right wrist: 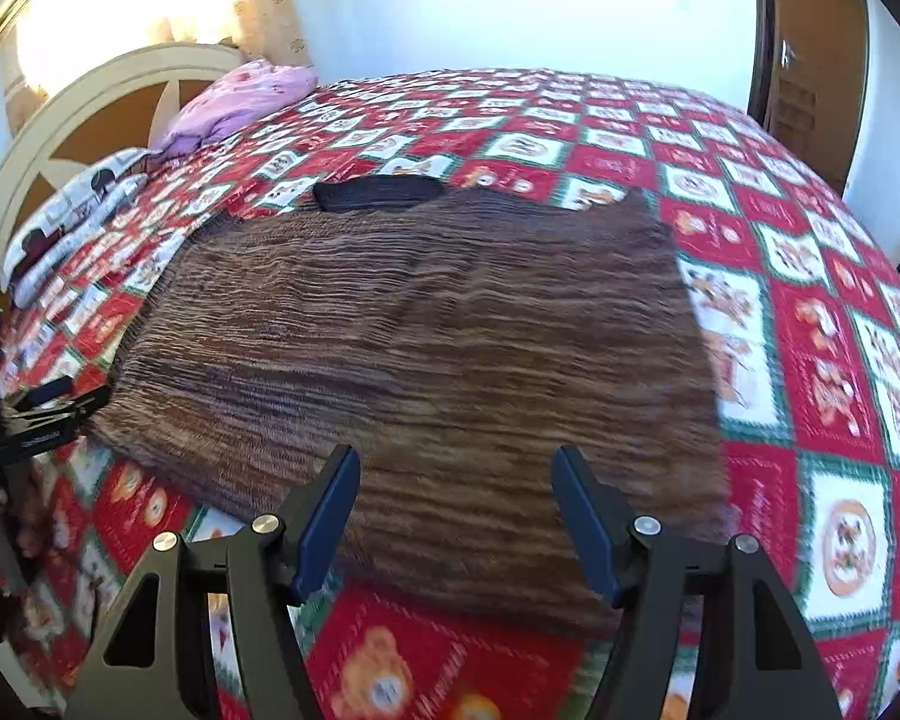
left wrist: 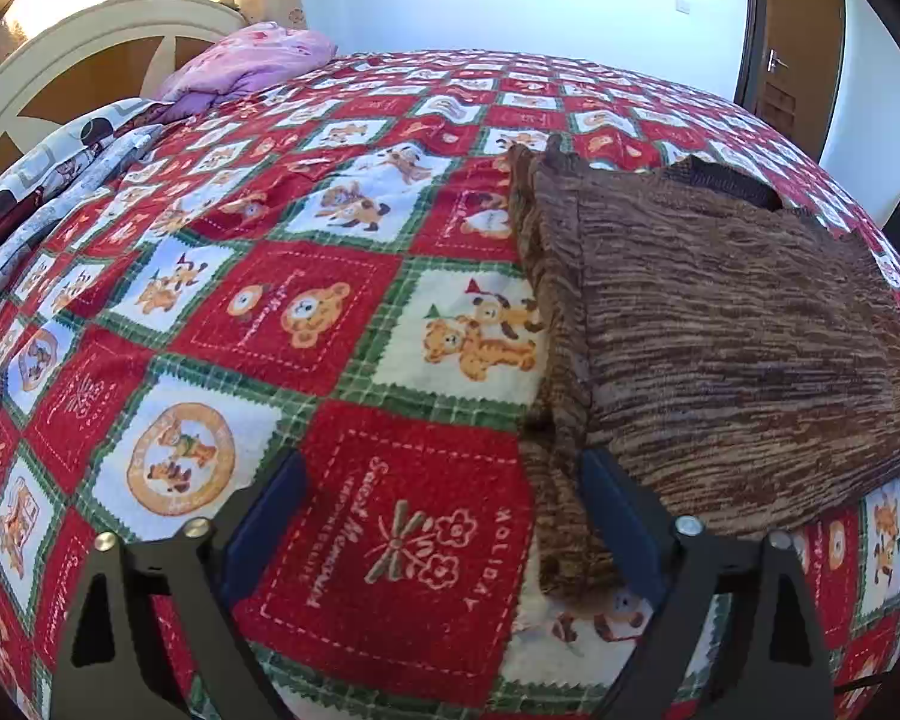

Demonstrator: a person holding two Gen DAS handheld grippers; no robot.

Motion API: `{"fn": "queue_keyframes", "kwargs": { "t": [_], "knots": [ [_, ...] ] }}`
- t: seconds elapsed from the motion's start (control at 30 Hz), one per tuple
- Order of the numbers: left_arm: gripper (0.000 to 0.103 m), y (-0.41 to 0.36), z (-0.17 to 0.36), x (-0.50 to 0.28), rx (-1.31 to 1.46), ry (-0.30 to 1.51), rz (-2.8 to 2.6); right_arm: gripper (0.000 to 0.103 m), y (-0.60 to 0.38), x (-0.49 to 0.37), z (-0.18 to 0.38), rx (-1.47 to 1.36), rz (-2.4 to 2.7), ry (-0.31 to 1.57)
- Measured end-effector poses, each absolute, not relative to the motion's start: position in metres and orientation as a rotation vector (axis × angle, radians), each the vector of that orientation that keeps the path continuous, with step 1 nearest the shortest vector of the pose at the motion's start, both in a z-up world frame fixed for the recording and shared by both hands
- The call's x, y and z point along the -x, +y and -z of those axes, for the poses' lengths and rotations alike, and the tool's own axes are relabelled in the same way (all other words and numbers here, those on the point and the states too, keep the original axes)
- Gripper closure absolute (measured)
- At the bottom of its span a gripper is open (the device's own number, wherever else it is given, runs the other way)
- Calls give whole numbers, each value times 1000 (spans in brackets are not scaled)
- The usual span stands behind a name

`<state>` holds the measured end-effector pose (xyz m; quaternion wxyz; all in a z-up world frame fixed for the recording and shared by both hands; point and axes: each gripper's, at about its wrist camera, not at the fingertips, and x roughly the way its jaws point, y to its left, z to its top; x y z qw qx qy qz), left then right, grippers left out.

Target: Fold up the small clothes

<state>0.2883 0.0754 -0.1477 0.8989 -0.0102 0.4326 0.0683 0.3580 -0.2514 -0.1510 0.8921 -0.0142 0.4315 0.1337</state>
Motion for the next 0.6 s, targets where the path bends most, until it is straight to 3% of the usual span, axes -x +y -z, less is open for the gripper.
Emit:
{"fn": "queue_keyframes", "kwargs": {
  "t": [0.07, 0.23, 0.37, 0.5, 0.6],
  "knots": [
    [4, 76, 149, -288, 27, 893, -144, 36, -237, -362, 170, 67, -269, 995],
    [2, 81, 151, -285, 46, 883, -137, 36, -218, -350, 156, 122, -240, 989],
    [0, 82, 153, -286, 57, 875, -143, 36, -184, -353, 135, 100, -330, 874],
    [0, 83, 152, -285, 55, 872, -137, 36, -161, -362, 169, 84, -335, 979],
    [0, 82, 153, -282, 42, 868, -134, 36, -164, -335, 173, 103, -314, 916]
  ]
}}
